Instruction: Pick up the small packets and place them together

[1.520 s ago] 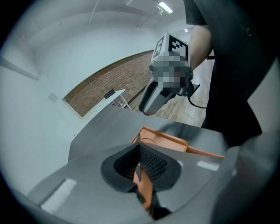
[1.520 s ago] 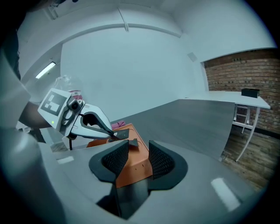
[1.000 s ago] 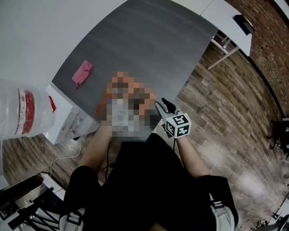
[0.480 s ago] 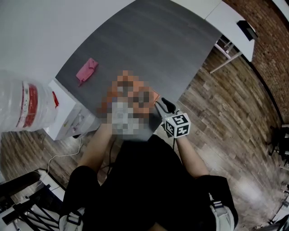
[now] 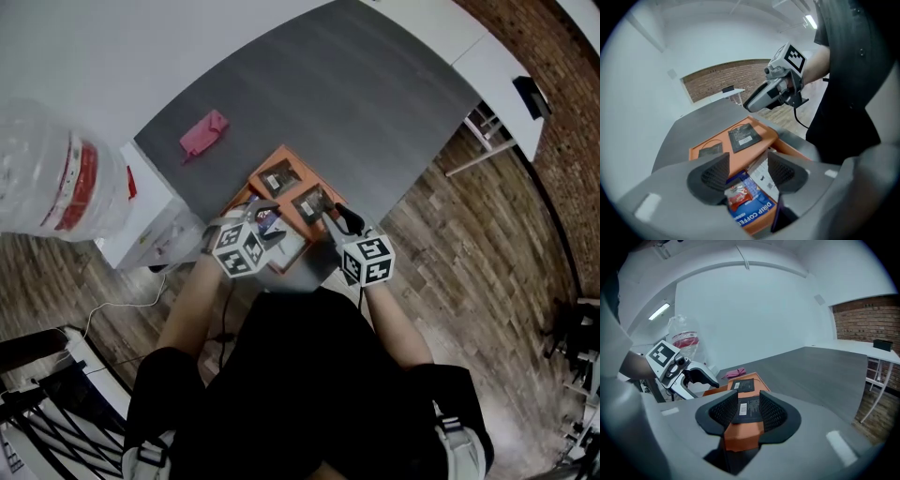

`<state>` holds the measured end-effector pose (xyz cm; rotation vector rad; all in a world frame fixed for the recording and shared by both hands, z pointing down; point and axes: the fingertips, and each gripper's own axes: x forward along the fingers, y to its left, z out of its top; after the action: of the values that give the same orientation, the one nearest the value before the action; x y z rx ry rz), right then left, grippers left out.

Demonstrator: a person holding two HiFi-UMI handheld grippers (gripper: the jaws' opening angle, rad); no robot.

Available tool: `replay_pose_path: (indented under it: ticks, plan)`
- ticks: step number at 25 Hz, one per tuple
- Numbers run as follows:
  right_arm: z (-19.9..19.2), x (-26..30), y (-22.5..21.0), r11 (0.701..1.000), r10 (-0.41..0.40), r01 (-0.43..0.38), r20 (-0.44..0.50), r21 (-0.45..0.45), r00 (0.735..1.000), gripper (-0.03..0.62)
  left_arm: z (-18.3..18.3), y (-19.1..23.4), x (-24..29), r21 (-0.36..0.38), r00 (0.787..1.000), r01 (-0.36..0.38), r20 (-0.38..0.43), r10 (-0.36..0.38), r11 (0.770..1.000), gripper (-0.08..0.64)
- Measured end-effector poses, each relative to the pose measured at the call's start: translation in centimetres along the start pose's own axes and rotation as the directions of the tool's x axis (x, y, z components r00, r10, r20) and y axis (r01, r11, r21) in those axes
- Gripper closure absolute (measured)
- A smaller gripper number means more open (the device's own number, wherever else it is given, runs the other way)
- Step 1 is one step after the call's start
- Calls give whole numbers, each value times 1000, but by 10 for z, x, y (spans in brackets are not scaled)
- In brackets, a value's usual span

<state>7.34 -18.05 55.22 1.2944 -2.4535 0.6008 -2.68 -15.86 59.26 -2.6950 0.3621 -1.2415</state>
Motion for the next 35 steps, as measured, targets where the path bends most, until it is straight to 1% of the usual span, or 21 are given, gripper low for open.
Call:
replay_pose_path:
  ticks: [6, 12, 13, 15, 18, 20, 23, 27, 30, 33, 35]
  plan:
    - [5, 23, 27, 995, 81, -82, -29, -48, 996, 446, -35, 6, -19, -85, 997, -70, -42, 67, 994, 317]
    - [7, 31, 32, 991, 109, -112, -46, -72, 993, 446, -63, 10, -17, -113, 988, -112, -121, 98, 987, 343]
    - [6, 31, 33, 991, 110, -114, -50, -73, 993, 446, -67, 10, -13, -102, 986, -110, -140, 95, 989, 344]
    - [5, 32, 33, 991, 111, -115, -52, -71, 992, 446, -76, 10, -7, -43, 979, -90, -189, 81, 995, 344]
    - [3, 32, 30, 993, 101, -104, -52, -60, 994, 446, -91, 9, 4, 67, 965, -26, -260, 42, 997, 350]
    - [2, 30, 25, 995, 90, -93, -51, -46, 995, 446, -100, 9, 11, 107, 952, 20, -305, 13, 994, 356]
    - [-1, 25, 17, 997, 73, -74, -47, -22, 996, 446, -108, 7, 17, 133, 937, 77, -348, -26, 988, 389]
    - [-3, 22, 10, 998, 66, -66, -37, 10, 997, 446, -119, 7, 23, 152, 919, 131, -390, -62, 980, 419]
    - [-3, 21, 9, 997, 72, -72, -23, 29, 997, 446, -127, 5, 27, 187, 898, 183, -431, -87, 965, 427]
    - [-5, 21, 8, 997, 68, -67, -25, 41, 997, 448, -132, 5, 29, 227, 882, 218, -462, -92, 949, 448]
    - [-6, 21, 6, 997, 66, -64, -28, 46, 997, 448, -132, 8, 31, 245, 879, 220, -470, -83, 944, 456]
